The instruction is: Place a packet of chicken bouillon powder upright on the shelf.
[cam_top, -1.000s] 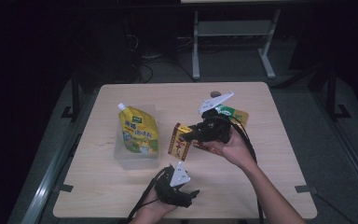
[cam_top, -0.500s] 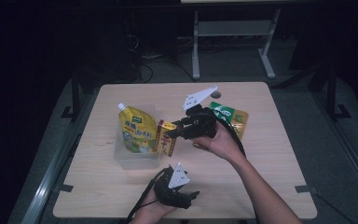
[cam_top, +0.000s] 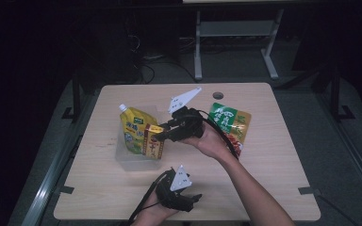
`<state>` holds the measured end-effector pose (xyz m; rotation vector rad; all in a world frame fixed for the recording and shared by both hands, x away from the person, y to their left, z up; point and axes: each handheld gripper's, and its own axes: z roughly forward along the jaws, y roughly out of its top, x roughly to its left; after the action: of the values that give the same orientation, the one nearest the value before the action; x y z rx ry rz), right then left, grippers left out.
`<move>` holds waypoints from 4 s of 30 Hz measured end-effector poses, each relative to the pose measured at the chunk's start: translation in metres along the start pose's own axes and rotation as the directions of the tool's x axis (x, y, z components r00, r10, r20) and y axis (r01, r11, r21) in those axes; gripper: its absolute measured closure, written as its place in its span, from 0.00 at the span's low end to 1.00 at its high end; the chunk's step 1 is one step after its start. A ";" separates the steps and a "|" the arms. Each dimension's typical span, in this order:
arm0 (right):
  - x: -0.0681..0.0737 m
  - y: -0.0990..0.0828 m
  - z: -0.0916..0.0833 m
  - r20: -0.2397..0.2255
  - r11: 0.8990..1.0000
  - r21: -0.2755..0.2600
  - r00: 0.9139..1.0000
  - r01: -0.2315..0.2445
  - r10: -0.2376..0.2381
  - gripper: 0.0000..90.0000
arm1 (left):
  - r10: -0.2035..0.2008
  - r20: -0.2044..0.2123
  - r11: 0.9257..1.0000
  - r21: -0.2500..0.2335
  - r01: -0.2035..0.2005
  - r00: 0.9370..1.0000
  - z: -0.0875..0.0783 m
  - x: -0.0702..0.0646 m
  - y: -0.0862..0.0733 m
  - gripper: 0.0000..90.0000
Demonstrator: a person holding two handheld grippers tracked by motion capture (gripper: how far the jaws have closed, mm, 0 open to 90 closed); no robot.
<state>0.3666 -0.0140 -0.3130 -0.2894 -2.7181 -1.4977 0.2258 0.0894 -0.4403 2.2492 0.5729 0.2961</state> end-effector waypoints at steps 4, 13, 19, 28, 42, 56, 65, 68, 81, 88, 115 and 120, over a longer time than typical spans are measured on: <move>-0.001 0.003 0.009 -0.008 1.000 0.006 1.000 0.018 -0.018 0.75 | 0.007 0.006 1.000 0.001 -0.007 1.000 0.001 0.000 0.000 0.29; 0.000 0.009 0.030 -0.016 0.997 0.061 0.999 0.036 -0.035 0.75 | -0.008 0.009 1.000 0.000 0.008 1.000 0.000 0.001 0.000 0.29; 0.002 0.010 0.038 -0.017 0.997 0.072 0.999 0.040 -0.039 0.75 | -0.016 0.009 1.000 -0.006 0.017 1.000 -0.001 0.001 0.000 0.29; 0.002 0.009 0.046 -0.022 0.996 0.086 0.999 0.039 -0.037 0.75 | -0.012 0.013 1.000 0.006 0.012 1.000 -0.001 0.000 -0.001 0.29; 0.000 0.002 0.071 -0.029 0.992 0.128 0.999 0.024 -0.021 0.74 | 0.000 0.016 1.000 0.003 0.000 1.000 -0.001 0.001 -0.001 0.29; -0.002 -0.009 0.085 -0.045 0.986 0.167 0.999 -0.020 0.028 0.72 | 0.006 0.014 1.000 0.000 -0.006 1.000 -0.001 0.001 -0.001 0.29; -0.001 -0.011 0.086 -0.046 0.985 0.168 0.998 -0.030 0.038 0.70 | 0.009 0.014 1.000 -0.001 -0.009 1.000 -0.001 0.001 -0.001 0.29; -0.001 -0.010 0.084 -0.053 0.986 0.162 0.998 -0.036 0.045 0.70 | 0.002 0.017 1.000 -0.001 -0.002 1.000 -0.001 0.000 -0.001 0.29; 0.002 -0.010 0.069 -0.063 0.992 0.112 0.996 -0.052 0.060 0.65 | 0.000 0.020 1.000 0.006 0.000 1.000 0.001 0.001 -0.001 0.29; 0.002 -0.013 0.056 -0.050 0.994 0.089 0.997 -0.059 0.064 0.65 | 0.007 0.018 1.000 0.010 -0.007 1.000 0.000 0.001 0.000 0.29; -0.003 -0.026 0.021 -0.007 0.994 0.061 0.996 -0.091 0.091 0.61 | 0.018 0.017 1.000 0.016 -0.018 1.000 0.001 0.003 0.000 0.29; -0.004 -0.028 0.015 -0.002 0.994 0.055 0.996 -0.094 0.095 0.60 | 0.012 0.017 1.000 0.010 -0.012 1.000 0.001 0.003 0.000 0.29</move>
<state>0.3666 -0.0163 -0.3453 -0.4059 -2.6947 -1.3963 0.2290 0.0903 -0.4409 2.2638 0.5534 0.2803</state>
